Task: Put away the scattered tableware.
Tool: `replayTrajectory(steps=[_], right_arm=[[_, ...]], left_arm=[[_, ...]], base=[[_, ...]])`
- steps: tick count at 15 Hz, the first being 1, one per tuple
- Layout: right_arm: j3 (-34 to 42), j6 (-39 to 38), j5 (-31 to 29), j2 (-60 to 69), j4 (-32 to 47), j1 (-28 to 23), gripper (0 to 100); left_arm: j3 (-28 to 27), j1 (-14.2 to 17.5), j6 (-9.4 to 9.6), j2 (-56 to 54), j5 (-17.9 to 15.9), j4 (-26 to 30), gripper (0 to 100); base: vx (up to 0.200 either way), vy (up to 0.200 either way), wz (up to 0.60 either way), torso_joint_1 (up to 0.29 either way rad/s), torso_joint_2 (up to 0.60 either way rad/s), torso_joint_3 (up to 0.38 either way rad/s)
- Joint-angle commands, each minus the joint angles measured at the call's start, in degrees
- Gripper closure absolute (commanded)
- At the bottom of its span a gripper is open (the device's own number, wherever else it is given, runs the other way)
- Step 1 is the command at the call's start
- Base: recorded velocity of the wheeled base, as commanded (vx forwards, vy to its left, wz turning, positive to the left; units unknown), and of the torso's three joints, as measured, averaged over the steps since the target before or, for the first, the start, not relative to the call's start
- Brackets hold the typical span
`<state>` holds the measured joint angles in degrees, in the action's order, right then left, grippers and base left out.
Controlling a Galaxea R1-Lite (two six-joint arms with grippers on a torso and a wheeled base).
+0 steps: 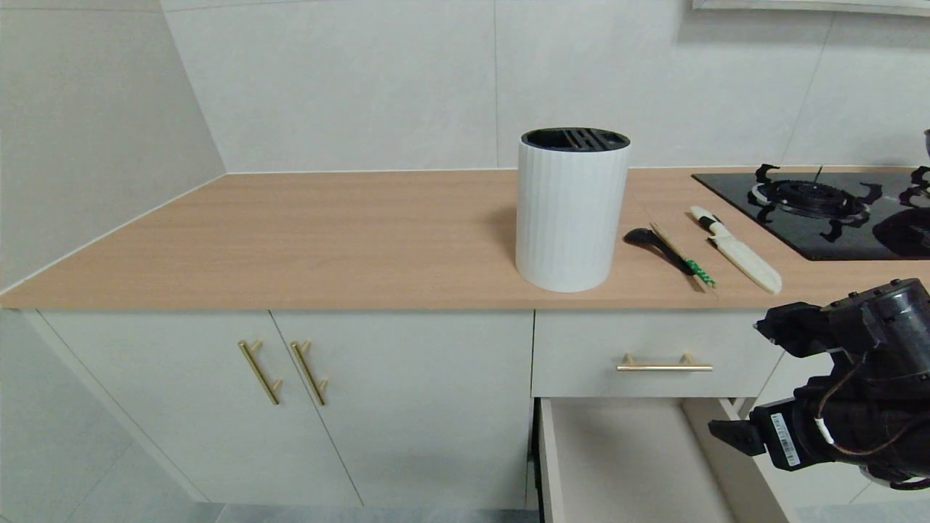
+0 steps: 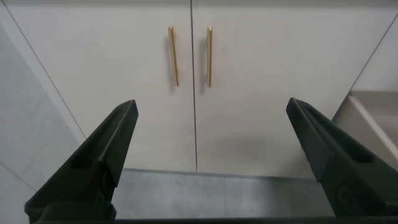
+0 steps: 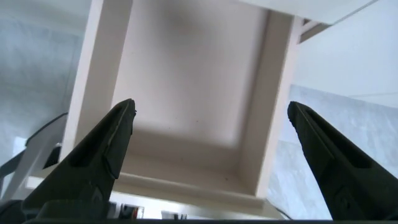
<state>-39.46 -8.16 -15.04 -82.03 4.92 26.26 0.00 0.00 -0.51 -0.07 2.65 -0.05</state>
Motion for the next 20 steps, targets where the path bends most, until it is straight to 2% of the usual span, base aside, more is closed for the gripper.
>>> replayTrajectory(steps=[1, 4, 6, 9, 11, 13, 15, 20], right_arm=[[0.0, 0.16, -0.07, -0.24, 0.0, 0.02, 0], [-0.35, 1.56, 0.1, 1.26, 0.0, 0.02, 0], [-3.17, 6.66, 0.63, 1.7, -0.27, -0.51, 0], [-18.81, 7.19, 0.63, -3.93, -0.27, -2.44, 0], [-26.02, 7.01, 0.63, -5.24, -0.27, -4.55, 0], [-27.25, 4.9, 4.85, -4.72, -0.44, -9.3, 0], [-27.25, 3.94, 10.03, -5.95, -0.44, -11.23, 0], [-27.16, 3.59, 10.21, -13.68, -3.08, -10.53, 0]], left_arm=[[0.0, 0.0, -0.02, 0.07, -0.01, -0.04, 0], [0.0, 0.0, -0.02, 0.07, -0.01, -0.04, 0], [0.0, 0.0, -0.02, 0.07, -0.01, -0.04, 0], [0.0, 0.0, -0.02, 0.07, -0.01, -0.04, 0], [0.0, 0.0, -0.02, 0.07, 0.08, -0.04, 0], [0.0, 0.0, -0.02, 0.07, -0.01, -0.04, 0], [0.0, 0.0, -0.02, 0.07, -0.01, -0.04, 0], [0.0, 0.0, -0.02, 0.07, -0.01, -0.04, 0]], base=[[0.0, 0.0, 0.0, 0.203, -0.49, -0.281], [0.0, 0.0, 0.0, 0.08, -0.18, -0.111], [0.0, 0.0, 0.0, 0.013, -0.03, -0.016], [0.0, 0.0, 0.0, 0.0, 0.0, 0.0], [0.0, 0.0, 0.0, 0.0, 0.0, 0.0], [0.0, 0.0, 0.0, 0.0, 0.0, 0.0], [0.0, 0.0, 0.0, 0.0, 0.0, 0.0], [0.0, 0.0, 0.0, 0.0, 0.0, 0.0]])
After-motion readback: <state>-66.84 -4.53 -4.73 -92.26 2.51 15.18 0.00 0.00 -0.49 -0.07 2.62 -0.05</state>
